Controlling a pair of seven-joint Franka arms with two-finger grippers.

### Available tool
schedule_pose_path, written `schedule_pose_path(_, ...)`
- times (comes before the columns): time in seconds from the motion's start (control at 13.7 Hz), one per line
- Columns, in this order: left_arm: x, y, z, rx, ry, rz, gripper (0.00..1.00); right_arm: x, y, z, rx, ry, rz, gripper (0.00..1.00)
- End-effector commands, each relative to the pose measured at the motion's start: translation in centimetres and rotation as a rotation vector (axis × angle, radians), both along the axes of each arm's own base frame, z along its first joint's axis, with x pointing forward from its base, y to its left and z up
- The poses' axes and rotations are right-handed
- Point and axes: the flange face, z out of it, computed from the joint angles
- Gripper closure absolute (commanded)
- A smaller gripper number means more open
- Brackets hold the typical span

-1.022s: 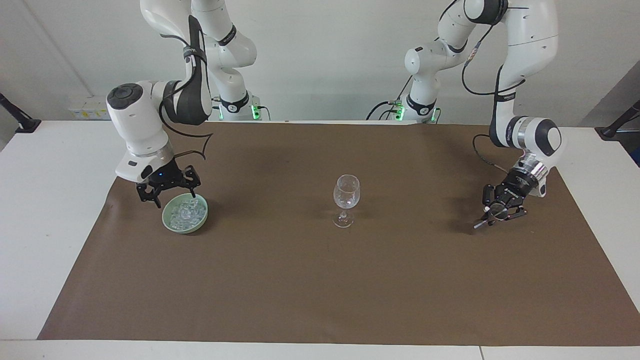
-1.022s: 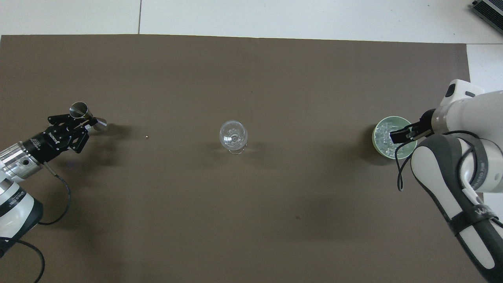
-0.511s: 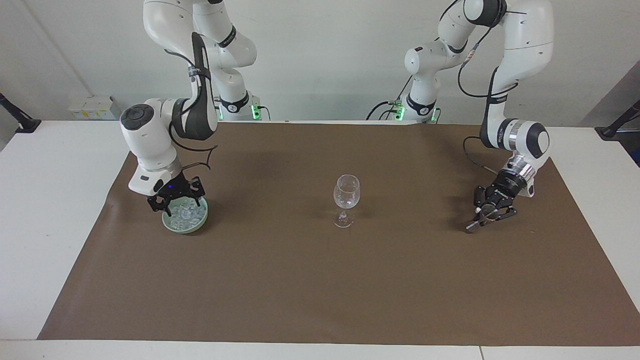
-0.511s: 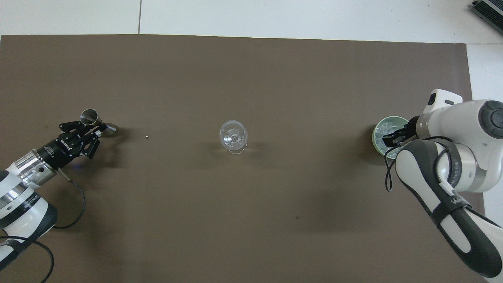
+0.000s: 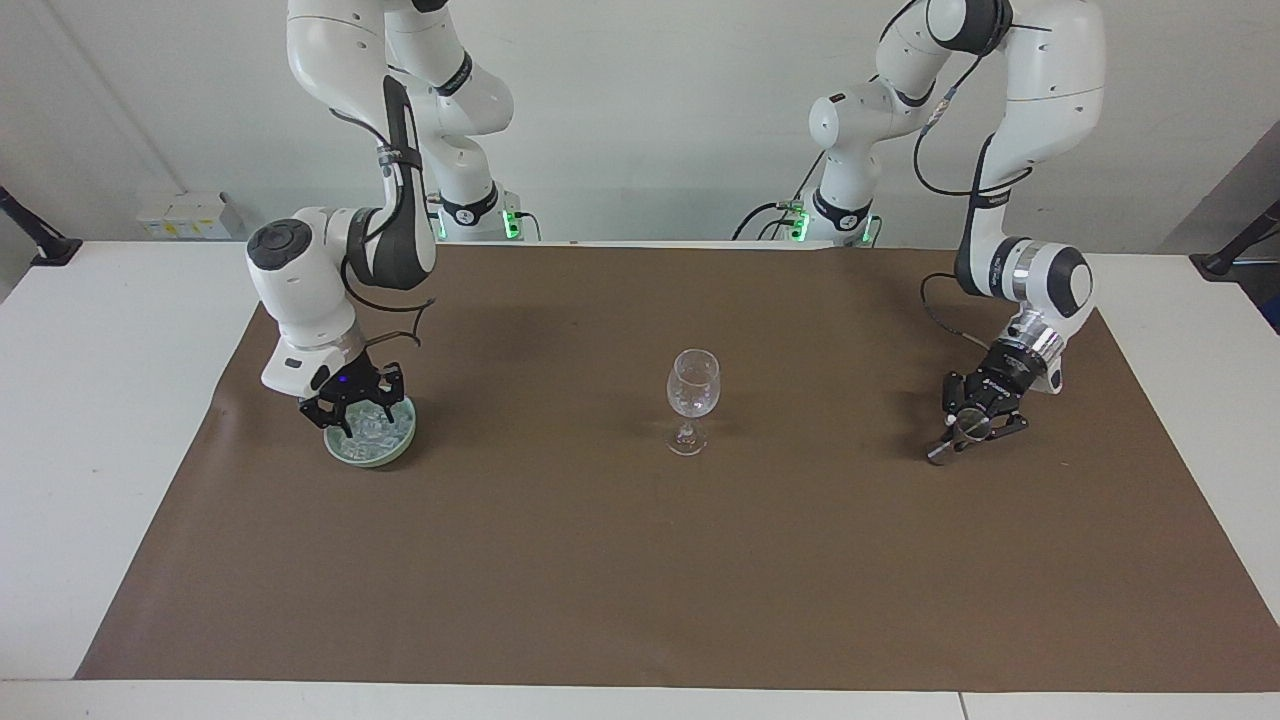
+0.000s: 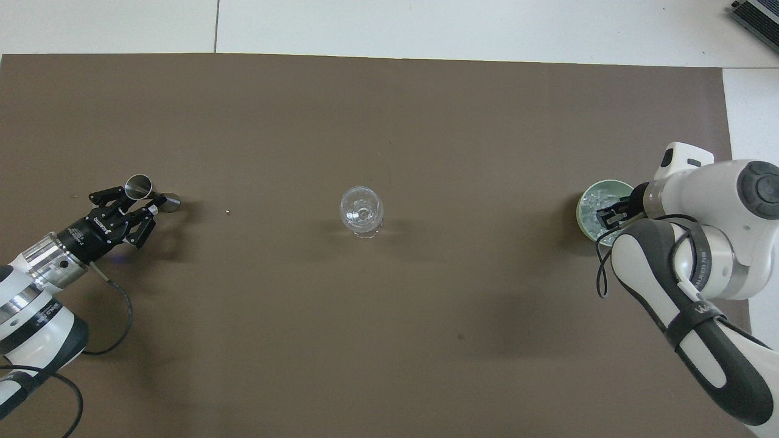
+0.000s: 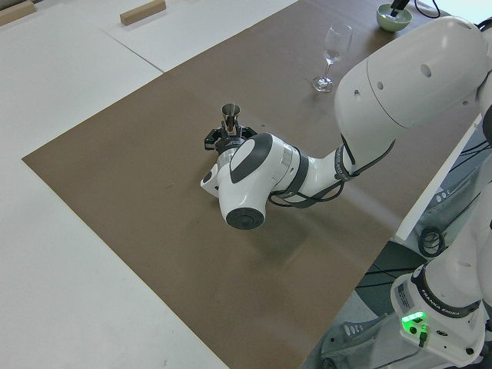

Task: Pour wine and add ice with both arms
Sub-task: 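Set down the jigger with the left gripper while the right gripper grasps ice, then carry the ice toward the glass with the right gripper while the left gripper withdraws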

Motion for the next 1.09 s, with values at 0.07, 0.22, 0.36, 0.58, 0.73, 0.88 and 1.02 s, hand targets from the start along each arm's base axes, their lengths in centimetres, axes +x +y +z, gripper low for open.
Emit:
schedule_pose_path(0.07,-0.3,0.7,0.4,0.011,-0.021,0.011,0.26,0.0,-0.3,-0.3,-0.001,-0.020,0.002,0.53)
schedule_pose_path(0.22,-0.4,2.3,0.7,0.111,-0.044,-0.087,0.00,0.0,-0.3,-0.3,-0.001,-0.020,0.002,0.53)
schedule_pose_path(0.36,-0.2,4.4,1.5,0.211,-0.053,-0.188,0.00,0.0,-0.3,-0.7,-0.001,-0.017,0.002,0.54)
schedule_pose_path(0.58,0.4,7.3,3.5,0.358,-0.085,-0.343,0.00,0.0,-0.3,-0.7,-0.001,-0.017,0.000,0.73)
schedule_pose_path(0.73,1.4,9.0,5.7,0.472,-0.116,-0.458,0.00,0.1,-0.3,-0.6,0.002,-0.018,-0.023,1.00)
schedule_pose_path(0.88,2.9,9.9,8.9,0.593,-0.144,-0.566,0.00,0.2,-0.1,-0.3,0.004,-0.018,-0.029,1.00)
schedule_pose_path(1.02,4.6,11.0,12.5,0.748,-0.203,-0.719,0.00,0.4,0.2,0.7,0.006,-0.011,-0.034,1.00)
